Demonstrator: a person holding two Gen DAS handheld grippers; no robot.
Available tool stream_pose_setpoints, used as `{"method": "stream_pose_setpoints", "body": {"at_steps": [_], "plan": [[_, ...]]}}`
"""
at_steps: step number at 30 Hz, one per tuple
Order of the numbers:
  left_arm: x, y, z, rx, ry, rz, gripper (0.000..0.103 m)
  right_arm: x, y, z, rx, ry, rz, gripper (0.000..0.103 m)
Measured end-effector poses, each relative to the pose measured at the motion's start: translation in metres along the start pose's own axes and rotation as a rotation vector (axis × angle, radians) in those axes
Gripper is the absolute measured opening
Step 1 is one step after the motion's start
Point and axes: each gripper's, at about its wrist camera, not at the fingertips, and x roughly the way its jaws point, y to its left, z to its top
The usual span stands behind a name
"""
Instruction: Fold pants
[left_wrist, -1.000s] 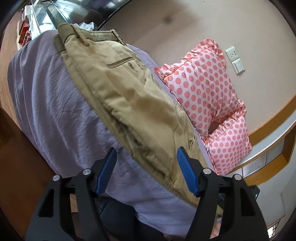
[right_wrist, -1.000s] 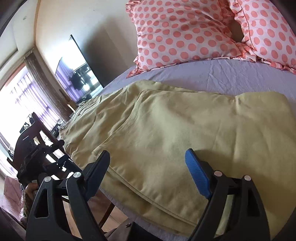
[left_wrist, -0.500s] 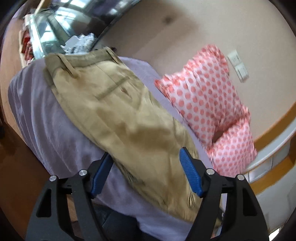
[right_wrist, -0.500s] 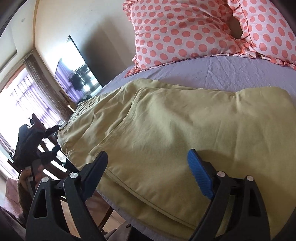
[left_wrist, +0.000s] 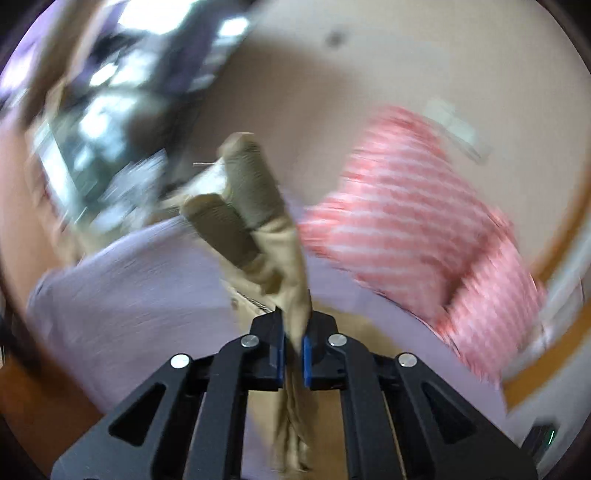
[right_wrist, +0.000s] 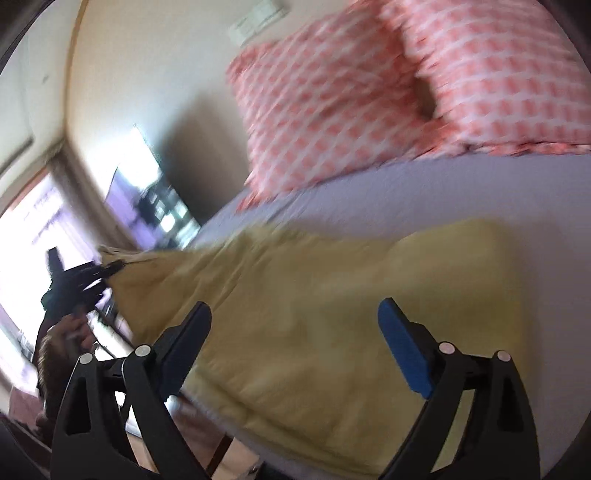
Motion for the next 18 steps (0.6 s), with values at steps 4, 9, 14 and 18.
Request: {"method": "stream_pose_setpoints", "body": {"at_steps": [4, 9, 14, 18], "plan": [[0.011, -0.134, -0.027, 0.323, 0.069, -0.236, 0.006, -0.049, -0.048, 0.014, 0.155, -0.145, -0.113, 0.096], [0.033, -0.257, -0.150, 0.735, 0.277, -0.494, 0.007, -0.090, -0.106, 0.010, 0.385, -0.213, -0.127, 0.097], [0.053, -0.282, -0.244, 0.948, 0.466, -0.511, 0.007, -0.081, -0.128, 0.005, 0.459, -0.124, -0.086, 0.097], [0.041, -0.264, -0.226, 0.884, 0.503, -0.580, 0.018, -0.058, -0.124, 0.007, 0.411, -0.032, -0.037, 0.088]]}}
